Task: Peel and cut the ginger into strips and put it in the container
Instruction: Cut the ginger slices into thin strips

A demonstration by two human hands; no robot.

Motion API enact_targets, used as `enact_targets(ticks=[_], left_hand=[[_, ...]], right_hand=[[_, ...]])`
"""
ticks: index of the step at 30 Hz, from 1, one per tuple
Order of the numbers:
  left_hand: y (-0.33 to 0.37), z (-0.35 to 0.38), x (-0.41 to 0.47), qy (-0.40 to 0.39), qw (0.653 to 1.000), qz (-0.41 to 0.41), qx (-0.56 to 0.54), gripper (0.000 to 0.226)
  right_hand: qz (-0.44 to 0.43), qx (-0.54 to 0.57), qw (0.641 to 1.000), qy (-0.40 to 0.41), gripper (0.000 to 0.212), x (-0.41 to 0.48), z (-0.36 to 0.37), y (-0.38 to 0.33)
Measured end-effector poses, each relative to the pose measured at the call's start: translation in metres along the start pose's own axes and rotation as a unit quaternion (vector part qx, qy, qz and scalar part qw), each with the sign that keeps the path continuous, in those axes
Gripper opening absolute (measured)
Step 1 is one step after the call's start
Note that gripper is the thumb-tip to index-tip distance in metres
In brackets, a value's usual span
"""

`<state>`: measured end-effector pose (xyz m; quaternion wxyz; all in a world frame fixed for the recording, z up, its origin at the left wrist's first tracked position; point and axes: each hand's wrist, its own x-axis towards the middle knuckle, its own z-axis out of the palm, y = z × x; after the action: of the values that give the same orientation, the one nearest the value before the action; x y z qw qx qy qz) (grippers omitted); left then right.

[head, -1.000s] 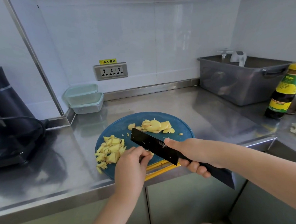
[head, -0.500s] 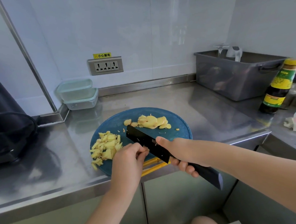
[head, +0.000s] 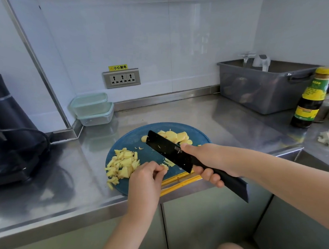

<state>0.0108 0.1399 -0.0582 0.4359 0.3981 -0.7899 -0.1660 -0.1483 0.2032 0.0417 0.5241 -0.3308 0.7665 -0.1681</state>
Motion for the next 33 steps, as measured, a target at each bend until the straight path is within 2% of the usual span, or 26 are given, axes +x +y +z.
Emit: enact_targets(ticks=[7,13,22,27,31,33], left_hand=[[0.000,0.001,0.000,-0.003,1.000,-0.005,0.010,0.010],[-0.001,0.001,0.001,-0.006,1.000,-0.005,0.010,0.012],[0.001,-0.002,0.002,-0.010,1.000,0.005,0.014,0.014],[0.000,-0.001,0.004,-0.014,1.000,-0.003,0.015,0.013],[-0.002,0.000,0.005,-0.015,1.000,0.006,0.008,0.013],[-0.003,0.000,0.005,-0.018,1.000,0.008,0.002,0.013]], right_hand=[[0.004,-0.068,0.998,0.018,0.069,-0.007,0.007,-0.002],[0.002,-0.059,0.998,-0.004,0.069,-0.009,0.008,-0.001],[0.010,-0.109,0.994,0.011,0.068,-0.013,0.015,-0.005],[0.084,-0.199,0.976,0.010,0.071,-0.010,0.038,-0.019],[0.071,-0.126,0.989,0.007,0.069,-0.005,0.029,-0.016],[0.078,-0.129,0.989,0.009,0.069,-0.004,0.030,-0.016]])
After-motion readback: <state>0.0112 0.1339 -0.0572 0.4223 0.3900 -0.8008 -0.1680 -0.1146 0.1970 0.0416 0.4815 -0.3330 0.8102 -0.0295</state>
